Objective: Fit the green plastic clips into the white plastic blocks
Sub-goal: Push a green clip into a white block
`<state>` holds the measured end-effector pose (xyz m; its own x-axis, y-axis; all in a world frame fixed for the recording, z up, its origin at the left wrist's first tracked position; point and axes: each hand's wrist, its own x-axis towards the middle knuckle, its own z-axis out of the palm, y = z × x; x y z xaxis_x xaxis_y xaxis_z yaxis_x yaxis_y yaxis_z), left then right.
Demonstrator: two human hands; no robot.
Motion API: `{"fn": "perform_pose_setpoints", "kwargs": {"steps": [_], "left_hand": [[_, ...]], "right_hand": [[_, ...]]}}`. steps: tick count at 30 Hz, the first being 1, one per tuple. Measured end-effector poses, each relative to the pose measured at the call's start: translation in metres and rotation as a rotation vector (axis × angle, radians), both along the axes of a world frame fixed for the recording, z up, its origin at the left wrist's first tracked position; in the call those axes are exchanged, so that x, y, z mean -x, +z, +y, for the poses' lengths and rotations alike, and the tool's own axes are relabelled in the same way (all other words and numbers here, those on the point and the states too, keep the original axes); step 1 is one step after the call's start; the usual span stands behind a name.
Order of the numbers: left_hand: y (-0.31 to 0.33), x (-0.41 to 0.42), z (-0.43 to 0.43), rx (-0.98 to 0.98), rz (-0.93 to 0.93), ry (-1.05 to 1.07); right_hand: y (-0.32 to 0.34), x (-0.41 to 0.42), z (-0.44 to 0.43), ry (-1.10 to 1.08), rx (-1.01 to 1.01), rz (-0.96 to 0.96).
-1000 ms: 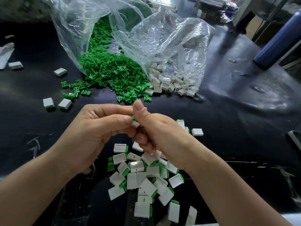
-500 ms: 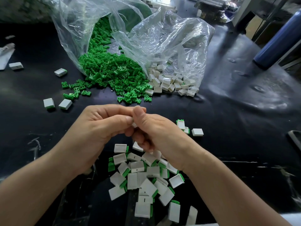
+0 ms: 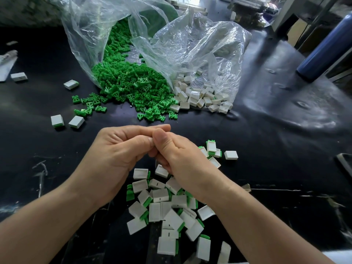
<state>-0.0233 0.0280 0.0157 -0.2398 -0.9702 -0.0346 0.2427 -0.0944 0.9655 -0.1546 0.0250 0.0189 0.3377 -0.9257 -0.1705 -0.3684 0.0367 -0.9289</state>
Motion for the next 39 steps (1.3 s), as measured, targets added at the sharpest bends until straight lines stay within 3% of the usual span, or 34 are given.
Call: {"fn": "perform_pose_setpoints", "kwargs": {"steps": [17,25,33,39], "left_hand": [[0.005,0.001,0.003,-0.009,-0.01,0.003],[0.002,-0.002,-0.004,0.041,-0.096,0.119],[0.009,0.006,0.009,0.053,-0.28,-0.123],[0.006,0.004,0.002,0.04,-0.331,0.063]], "right_hand": [[0.001,0.004,0.0,0.0,0.063,-0.006],[0.01,0.017,-0.01,-0.121,0.226,0.216],[-0.002,0.037,-0.029,-0.269,0.352,0.48],[-0.012,0.039,-0.041,-0.276,0.387,0.635]]}}
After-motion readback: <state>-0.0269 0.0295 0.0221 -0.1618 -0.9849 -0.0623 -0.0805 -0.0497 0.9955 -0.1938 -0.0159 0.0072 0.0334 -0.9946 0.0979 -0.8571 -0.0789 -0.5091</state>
